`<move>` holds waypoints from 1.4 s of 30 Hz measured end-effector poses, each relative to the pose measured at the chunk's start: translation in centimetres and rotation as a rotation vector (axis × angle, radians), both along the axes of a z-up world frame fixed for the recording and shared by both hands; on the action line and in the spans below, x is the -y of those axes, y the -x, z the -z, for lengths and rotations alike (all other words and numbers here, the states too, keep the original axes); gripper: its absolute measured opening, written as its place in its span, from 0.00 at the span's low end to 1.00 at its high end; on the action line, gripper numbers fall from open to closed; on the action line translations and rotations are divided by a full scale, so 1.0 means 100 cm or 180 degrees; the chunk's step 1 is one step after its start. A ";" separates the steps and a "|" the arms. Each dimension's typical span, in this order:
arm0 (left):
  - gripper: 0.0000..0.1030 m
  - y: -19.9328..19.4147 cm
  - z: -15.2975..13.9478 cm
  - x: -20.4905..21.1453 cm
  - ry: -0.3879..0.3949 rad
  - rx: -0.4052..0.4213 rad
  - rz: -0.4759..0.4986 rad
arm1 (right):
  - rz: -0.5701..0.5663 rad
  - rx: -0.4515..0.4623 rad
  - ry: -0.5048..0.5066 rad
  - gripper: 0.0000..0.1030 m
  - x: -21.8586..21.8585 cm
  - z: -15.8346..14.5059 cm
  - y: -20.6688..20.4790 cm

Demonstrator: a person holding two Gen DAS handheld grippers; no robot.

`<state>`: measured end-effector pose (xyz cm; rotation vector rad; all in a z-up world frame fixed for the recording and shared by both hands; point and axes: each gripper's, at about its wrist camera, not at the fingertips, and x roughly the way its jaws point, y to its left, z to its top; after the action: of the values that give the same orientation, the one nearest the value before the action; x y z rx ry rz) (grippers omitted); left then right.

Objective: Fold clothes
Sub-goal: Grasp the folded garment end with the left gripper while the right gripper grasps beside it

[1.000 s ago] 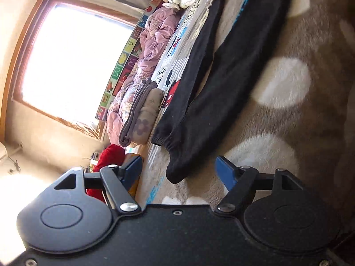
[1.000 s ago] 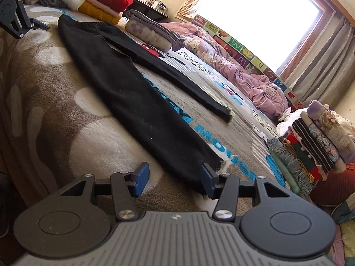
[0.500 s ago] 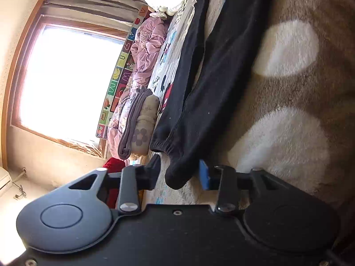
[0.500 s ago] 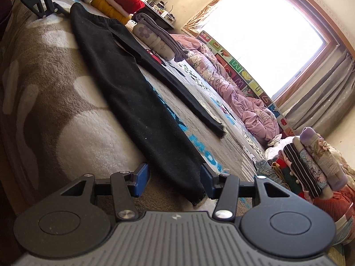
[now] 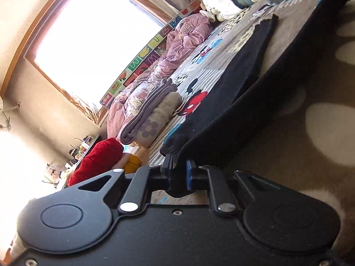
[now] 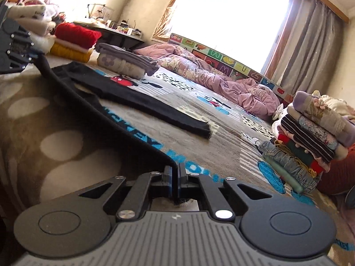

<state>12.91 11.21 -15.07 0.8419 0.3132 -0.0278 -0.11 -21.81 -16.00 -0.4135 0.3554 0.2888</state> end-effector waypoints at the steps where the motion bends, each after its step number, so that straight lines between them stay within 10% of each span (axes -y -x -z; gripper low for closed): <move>1: 0.10 -0.004 -0.002 0.001 0.0068 -0.0012 -0.0013 | 0.0007 -0.0019 -0.0067 0.04 0.002 -0.003 -0.006; 19: 0.03 -0.083 -0.026 -0.011 0.1007 -0.0172 -0.0267 | 0.0096 -0.0192 -0.0382 0.04 0.005 -0.034 -0.144; 42: 0.02 -0.138 -0.026 -0.031 0.1371 -0.0253 -0.0275 | 0.0021 -0.0425 -0.0245 0.04 -0.012 -0.042 -0.241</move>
<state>26.71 14.30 -12.47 0.4002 0.4008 -0.0464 23.95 -20.64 -11.75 -0.3182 0.4748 0.3234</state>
